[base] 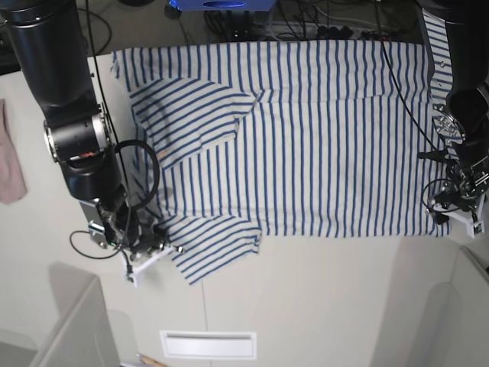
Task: Fold the T-shirt properly
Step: 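Lower the right gripper to the sleeve and the left gripper to the hem side, then grasp the shirt's side edges and pull them toward the robot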
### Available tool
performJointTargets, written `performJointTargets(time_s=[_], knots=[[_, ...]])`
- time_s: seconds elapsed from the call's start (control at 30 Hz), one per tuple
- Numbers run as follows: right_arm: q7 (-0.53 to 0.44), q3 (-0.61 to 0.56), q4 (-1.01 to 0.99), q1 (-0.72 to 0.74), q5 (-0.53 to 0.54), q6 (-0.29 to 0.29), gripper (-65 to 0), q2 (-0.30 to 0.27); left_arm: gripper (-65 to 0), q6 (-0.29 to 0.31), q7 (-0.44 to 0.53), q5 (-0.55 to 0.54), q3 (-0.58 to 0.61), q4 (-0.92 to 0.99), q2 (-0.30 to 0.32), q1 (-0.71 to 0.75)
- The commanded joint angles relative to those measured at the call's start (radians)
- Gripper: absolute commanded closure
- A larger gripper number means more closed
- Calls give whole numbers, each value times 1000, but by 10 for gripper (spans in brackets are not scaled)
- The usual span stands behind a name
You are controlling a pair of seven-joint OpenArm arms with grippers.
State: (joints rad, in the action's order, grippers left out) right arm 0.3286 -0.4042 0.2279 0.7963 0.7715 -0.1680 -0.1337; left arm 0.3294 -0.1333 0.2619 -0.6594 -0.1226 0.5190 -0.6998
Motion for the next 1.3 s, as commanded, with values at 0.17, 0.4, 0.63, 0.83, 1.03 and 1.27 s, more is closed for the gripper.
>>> performJointTargets(time_s=[0.17,0.4,0.63,0.83,1.03,1.27], knots=[[17,-2,5,21,-11,14,0,-5,-446,20,-21,4,2,-5,14,-17],[17,-2,5,21,-11,14,0,-5,-204,67,-72,6,3,-19,14,-4],[11,6,6,19,-11,14,0,-7,0,81,-125,4,2,-124,14,32],[19,8,135,-24,-8,18,0,-11,0,248,-273,-6,-7,-306,-10,52],[68,24,337,-102,-4,22,0,-47,0,253,-357,-9,-7,-575,-56,148],[140,136,643,-222,-10,164,0,-91,0,316,-466,-180,2,-724,-50,217]])
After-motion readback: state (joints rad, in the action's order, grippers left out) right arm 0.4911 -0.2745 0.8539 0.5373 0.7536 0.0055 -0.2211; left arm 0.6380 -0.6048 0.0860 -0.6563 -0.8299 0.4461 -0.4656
